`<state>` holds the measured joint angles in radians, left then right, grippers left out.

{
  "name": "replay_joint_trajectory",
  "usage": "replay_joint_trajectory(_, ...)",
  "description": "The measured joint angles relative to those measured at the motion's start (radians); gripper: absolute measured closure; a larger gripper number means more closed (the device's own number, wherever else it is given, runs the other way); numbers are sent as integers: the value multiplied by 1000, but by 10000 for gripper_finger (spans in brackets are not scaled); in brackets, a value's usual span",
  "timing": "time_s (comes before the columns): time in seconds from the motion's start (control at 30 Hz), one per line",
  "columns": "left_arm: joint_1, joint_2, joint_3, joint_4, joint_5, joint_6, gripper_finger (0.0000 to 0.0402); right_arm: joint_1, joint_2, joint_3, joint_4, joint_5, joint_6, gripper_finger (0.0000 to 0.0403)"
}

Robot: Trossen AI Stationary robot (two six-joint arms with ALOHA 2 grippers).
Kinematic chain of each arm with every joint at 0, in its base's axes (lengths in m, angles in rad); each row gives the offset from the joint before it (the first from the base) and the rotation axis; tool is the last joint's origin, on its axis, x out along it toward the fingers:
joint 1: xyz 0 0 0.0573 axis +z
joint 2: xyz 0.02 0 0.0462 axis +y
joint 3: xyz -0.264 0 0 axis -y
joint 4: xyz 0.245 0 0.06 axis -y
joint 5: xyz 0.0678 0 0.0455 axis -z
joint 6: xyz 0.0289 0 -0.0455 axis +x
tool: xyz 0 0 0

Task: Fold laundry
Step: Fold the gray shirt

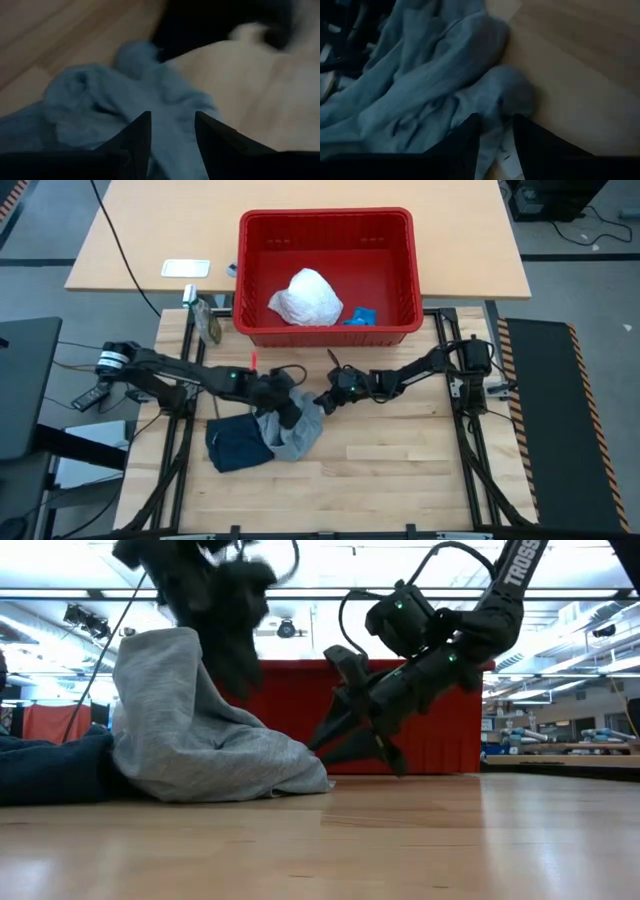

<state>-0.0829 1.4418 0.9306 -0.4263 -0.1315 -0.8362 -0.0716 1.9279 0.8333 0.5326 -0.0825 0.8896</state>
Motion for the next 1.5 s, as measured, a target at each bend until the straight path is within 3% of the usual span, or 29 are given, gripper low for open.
replay_joint_trajectory(0.27,60,143,-6,37,59,-64,248,7,1,1,12,7,8,343)
replay_joint_trajectory(0.37,76,195,-7,97,100,-18,255,1,1,1,11,5,0,371)
replay_joint_trajectory(0.47,76,217,-7,203,151,46,295,-9,1,1,5,-18,-11,395)
replay_joint_trajectory(0.6,75,187,4,232,156,45,383,-9,-5,1,-3,-18,-15,398)
replay_joint_trajectory(0.7,78,119,26,213,151,79,395,5,-50,0,-65,10,-7,399)
replay_joint_trajectory(0.93,82,-110,70,123,95,202,400,96,-350,-1,-401,239,-62,400)
replay_joint_trajectory(1.03,62,-235,125,123,90,268,400,166,-567,-1,-448,332,-61,401)
replay_joint_trajectory(1.27,42,-454,287,116,79,478,401,304,-1013,1,-528,680,-180,402)
replay_joint_trajectory(1.4,47,-483,309,107,69,506,401,345,-1132,2,-588,765,-216,402)
replay_joint_trajectory(1.5,14,-457,294,44,71,468,401,388,-1144,2,-662,768,-153,402)
